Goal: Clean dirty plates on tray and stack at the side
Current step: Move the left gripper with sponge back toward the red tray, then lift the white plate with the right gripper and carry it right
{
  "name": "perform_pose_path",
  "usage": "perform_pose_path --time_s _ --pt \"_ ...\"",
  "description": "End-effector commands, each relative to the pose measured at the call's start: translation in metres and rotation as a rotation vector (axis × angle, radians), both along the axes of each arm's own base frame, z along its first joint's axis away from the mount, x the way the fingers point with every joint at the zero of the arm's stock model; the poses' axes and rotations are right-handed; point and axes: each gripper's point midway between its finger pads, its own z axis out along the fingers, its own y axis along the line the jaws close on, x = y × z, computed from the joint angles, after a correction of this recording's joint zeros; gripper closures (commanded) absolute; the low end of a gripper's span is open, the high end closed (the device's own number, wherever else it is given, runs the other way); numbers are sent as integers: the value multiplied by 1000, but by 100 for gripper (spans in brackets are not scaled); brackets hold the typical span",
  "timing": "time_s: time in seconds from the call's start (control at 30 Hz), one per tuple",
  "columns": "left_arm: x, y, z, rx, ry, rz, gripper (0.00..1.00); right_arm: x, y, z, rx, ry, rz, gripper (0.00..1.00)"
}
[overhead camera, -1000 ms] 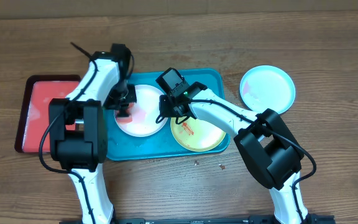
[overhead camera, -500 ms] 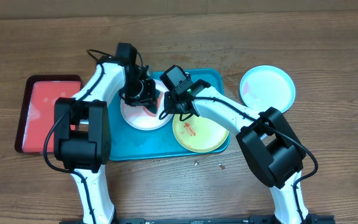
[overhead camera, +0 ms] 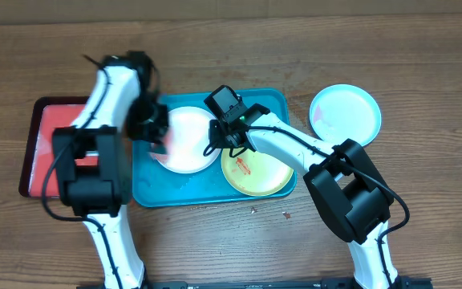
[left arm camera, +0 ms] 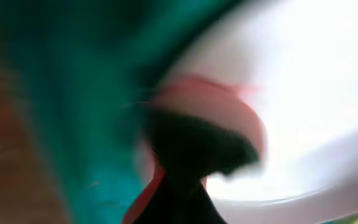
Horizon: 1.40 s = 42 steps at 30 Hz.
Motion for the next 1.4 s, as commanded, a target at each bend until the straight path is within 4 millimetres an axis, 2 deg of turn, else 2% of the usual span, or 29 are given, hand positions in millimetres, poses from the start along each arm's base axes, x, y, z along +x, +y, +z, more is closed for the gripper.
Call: perform_pose_path --time_s 0.0,0.07,0.17,0.33,0.37,0.47,0.6,0.63,0.7,0.8,0.9,1.17,1.27,1.37 --pt "14 61 29 207 -49 183 96 2 8 5 -2 -30 68 96" --pt "14 77 45 217 -85 293 96 4 12 15 0 -52 98 96" --pt "9 107 69 234 -140 506 96 7 22 42 28 -106 120 96" --pt "-10 148 84 262 -141 623 96 16 32 92 -54 -300 231 96" --pt "-16 156 84 250 -127 668 96 19 31 112 -124 -382 250 96" --pt "-26 170 81 225 -105 732 96 22 20 152 -295 -539 233 96" --pt "-33 183 80 168 -98 803 96 18 -6 217 -630 -790 151 96" --pt "-34 186 80 135 -99 829 96 13 -13 236 -767 -856 144 96" --pt "-35 187 80 117 -102 844 96 9 -19 250 -880 -897 136 96" --pt "-35 188 80 118 -102 846 96 6 -25 265 -1026 -925 162 96" --pt "-34 187 80 118 -102 842 96 6 -23 270 -1152 -912 287 96" --pt "-34 187 80 117 -104 834 96 11 -19 283 -1274 -913 396 96" --pt "-34 187 80 117 -106 831 96 13 -15 289 -1250 -941 368 96" --pt "-34 188 79 117 -108 821 96 14 -11 283 -1101 -973 262 96"
